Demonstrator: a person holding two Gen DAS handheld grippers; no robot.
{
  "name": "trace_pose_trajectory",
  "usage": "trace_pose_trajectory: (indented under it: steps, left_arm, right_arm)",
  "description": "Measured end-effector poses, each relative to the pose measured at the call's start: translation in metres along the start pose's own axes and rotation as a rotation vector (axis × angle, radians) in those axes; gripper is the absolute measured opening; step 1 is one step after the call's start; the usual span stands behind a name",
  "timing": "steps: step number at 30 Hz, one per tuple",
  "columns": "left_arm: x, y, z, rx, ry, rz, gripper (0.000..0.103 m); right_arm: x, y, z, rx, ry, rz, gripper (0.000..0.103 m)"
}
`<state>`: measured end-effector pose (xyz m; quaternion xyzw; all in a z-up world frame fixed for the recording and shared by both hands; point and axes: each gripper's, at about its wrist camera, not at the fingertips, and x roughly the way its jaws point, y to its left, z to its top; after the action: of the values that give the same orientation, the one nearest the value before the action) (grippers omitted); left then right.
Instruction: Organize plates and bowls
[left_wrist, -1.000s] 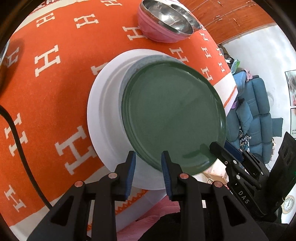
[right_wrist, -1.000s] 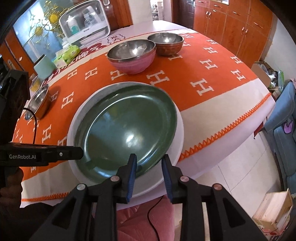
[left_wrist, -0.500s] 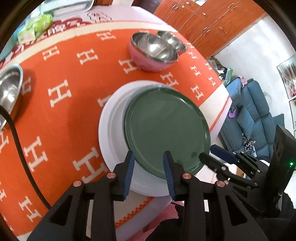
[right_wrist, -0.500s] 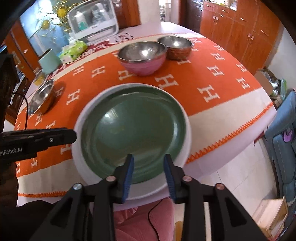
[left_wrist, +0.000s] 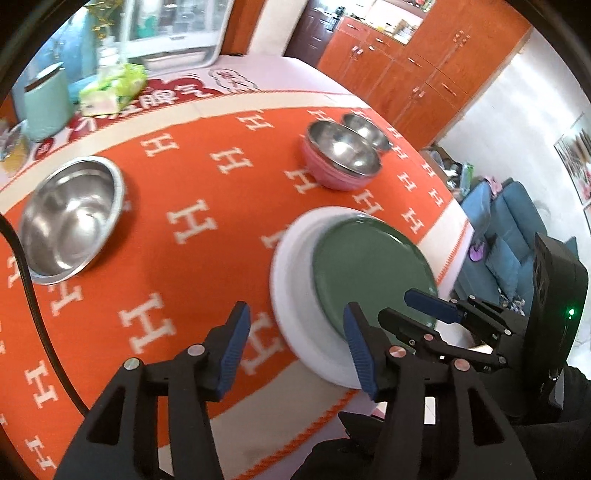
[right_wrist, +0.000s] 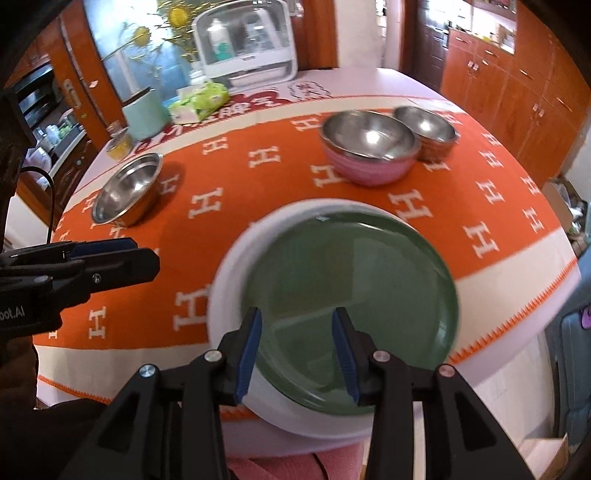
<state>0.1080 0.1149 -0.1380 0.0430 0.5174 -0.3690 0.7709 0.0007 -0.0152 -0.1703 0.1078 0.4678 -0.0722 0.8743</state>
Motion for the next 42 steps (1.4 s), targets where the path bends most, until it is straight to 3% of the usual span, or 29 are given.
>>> trace_pose_trajectory:
  steps: [2, 10, 14, 21, 30, 42]
  left_arm:
    - [-0.007, 0.011, -0.002, -0.015, -0.014, 0.029, 0.061]
    - [-0.039, 0.056, -0.012, -0.122, -0.076, 0.124, 0.065]
    - [-0.054, 0.077, -0.017, -0.180, -0.099, 0.160, 0.066]
    - [-0.075, 0.109, -0.022, -0.264, -0.133, 0.223, 0.070]
    - [-0.082, 0.146, -0.004, -0.328, -0.124, 0.269, 0.078]
    - [-0.056, 0.198, 0.024, -0.423, -0.088, 0.228, 0.079]
  right_arm:
    - [0.003, 0.010, 0.005, -0.026, -0.003, 0.016, 0.040]
    - [0.015, 0.064, 0.028, -0.179, -0.019, 0.107, 0.040]
    - [0.021, 0.088, 0.036, -0.243, -0.025, 0.143, 0.049]
    - [0.021, 0.123, 0.055, -0.296, -0.057, 0.196, 0.050]
    - [0.035, 0.144, 0.092, -0.217, -0.081, 0.239, 0.053]
    - [0.068, 0.155, 0.119, -0.136, -0.075, 0.282, 0.054]
